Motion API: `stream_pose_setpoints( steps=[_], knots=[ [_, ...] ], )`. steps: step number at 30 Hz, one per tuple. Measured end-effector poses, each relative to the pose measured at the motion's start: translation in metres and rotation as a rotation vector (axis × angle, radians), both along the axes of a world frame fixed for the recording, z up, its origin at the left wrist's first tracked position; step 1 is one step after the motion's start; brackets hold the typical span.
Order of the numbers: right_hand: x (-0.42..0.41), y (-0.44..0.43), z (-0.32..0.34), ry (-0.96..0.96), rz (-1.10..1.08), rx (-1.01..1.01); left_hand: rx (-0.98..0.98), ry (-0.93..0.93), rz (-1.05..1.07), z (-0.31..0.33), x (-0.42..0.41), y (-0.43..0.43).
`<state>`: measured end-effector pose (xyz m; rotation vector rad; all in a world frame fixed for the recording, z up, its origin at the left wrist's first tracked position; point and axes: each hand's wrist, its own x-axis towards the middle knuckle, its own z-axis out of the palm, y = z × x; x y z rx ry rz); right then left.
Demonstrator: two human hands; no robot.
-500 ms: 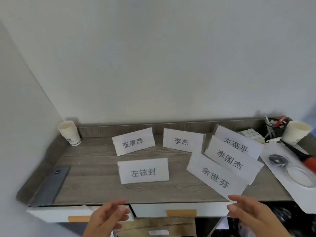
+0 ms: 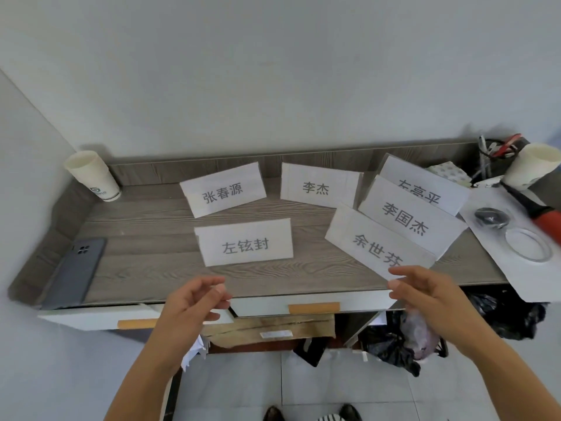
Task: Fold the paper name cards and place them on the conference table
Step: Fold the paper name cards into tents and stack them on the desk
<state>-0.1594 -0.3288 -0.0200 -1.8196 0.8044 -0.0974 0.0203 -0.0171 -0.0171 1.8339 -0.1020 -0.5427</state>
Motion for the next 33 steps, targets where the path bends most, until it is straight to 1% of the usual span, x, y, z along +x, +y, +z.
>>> stream_pose_setpoints(
  steps=[3,6,8,10,11,13,15,17,20,23,25,27,28,30,33],
  knots=[
    [0.009,-0.004,-0.001,-0.030,-0.037,-0.067,0.016,-0.019,-0.027,-0.001,0.007,-0.005],
    [0.021,-0.010,0.002,-0.080,-0.129,-0.258,0.037,-0.074,-0.039,-0.003,0.019,-0.012],
    [0.031,-0.015,0.004,-0.062,-0.160,-0.443,0.130,-0.190,-0.059,-0.009,0.031,-0.018],
    [0.043,-0.023,0.002,0.031,-0.119,-0.621,0.284,-0.367,-0.064,-0.016,0.046,-0.024],
    [0.049,-0.026,0.000,0.102,-0.077,-0.678,0.350,-0.458,-0.057,-0.019,0.055,-0.027],
    [0.061,-0.032,-0.003,0.258,0.010,-0.721,0.460,-0.592,-0.062,-0.024,0.071,-0.032],
    [0.069,-0.033,-0.008,0.364,0.069,-0.709,0.556,-0.629,-0.100,-0.031,0.086,-0.036],
    [0.073,-0.035,-0.012,0.407,0.087,-0.718,0.621,-0.624,-0.153,-0.041,0.097,-0.038],
    [0.077,-0.038,-0.011,0.386,0.036,-0.725,0.655,-0.618,-0.214,-0.054,0.101,-0.039],
    [0.083,-0.037,0.006,0.282,-0.018,-0.733,0.636,-0.630,-0.226,-0.061,0.103,-0.037],
    [0.094,-0.029,0.026,0.133,-0.019,-0.727,0.607,-0.614,-0.221,-0.064,0.104,-0.036],
    [0.112,-0.016,0.044,-0.006,0.039,-0.723,0.535,-0.591,-0.203,-0.063,0.103,-0.036],
    [0.123,-0.007,0.051,-0.047,0.081,-0.724,0.470,-0.576,-0.185,-0.062,0.103,-0.036],
    [0.147,0.012,0.059,-0.073,0.185,-0.728,0.280,-0.510,-0.110,-0.059,0.103,-0.033],
    [0.182,0.042,0.054,-0.070,0.350,-0.716,-0.034,-0.281,0.078,-0.051,0.109,-0.026]
  ],
)
